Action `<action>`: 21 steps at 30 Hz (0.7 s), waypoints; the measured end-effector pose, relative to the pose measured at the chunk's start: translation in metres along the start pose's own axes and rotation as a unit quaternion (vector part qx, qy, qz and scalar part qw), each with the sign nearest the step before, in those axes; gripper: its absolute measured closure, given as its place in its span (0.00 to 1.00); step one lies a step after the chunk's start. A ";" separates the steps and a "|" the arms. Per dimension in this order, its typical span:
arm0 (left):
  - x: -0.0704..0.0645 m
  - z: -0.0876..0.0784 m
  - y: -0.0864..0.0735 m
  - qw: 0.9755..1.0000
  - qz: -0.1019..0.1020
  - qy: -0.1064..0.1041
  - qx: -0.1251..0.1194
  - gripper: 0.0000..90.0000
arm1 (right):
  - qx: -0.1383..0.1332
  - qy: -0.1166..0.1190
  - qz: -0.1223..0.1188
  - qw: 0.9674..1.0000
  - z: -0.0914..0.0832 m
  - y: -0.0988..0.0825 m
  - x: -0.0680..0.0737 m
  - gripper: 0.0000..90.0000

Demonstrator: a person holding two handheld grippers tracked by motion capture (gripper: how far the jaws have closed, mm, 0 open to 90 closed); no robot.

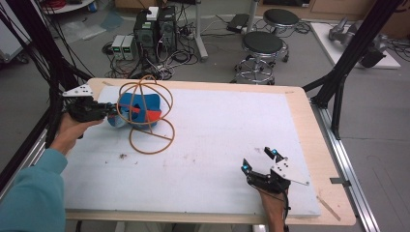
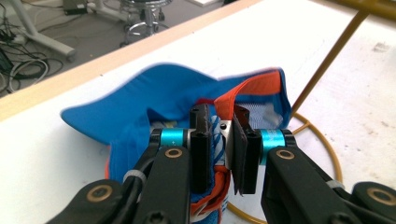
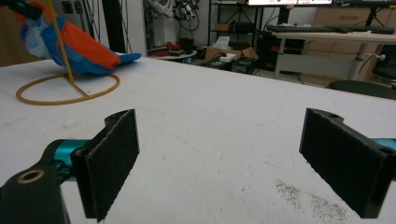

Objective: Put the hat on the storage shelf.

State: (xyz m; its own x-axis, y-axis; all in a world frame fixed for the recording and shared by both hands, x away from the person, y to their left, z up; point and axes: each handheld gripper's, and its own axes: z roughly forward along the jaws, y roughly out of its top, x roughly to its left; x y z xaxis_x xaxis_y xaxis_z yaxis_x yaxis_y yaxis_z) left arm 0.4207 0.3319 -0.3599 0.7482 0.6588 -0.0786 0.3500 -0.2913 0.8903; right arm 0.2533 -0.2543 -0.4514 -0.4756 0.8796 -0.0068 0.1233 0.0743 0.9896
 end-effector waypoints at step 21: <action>-0.037 -0.054 -0.007 1.000 -0.001 -0.008 -0.029 0.89 | 0.002 0.000 0.004 1.000 0.000 0.000 -0.001 0.12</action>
State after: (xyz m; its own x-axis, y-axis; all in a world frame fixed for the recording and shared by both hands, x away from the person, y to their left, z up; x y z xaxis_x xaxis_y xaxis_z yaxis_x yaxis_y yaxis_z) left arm 0.3603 0.3468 -0.3391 0.7565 0.6482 -0.0865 0.3182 -0.2494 0.9146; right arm 0.2537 -0.2547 -0.4513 -0.4752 0.8799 0.0012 0.1306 0.0692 0.9890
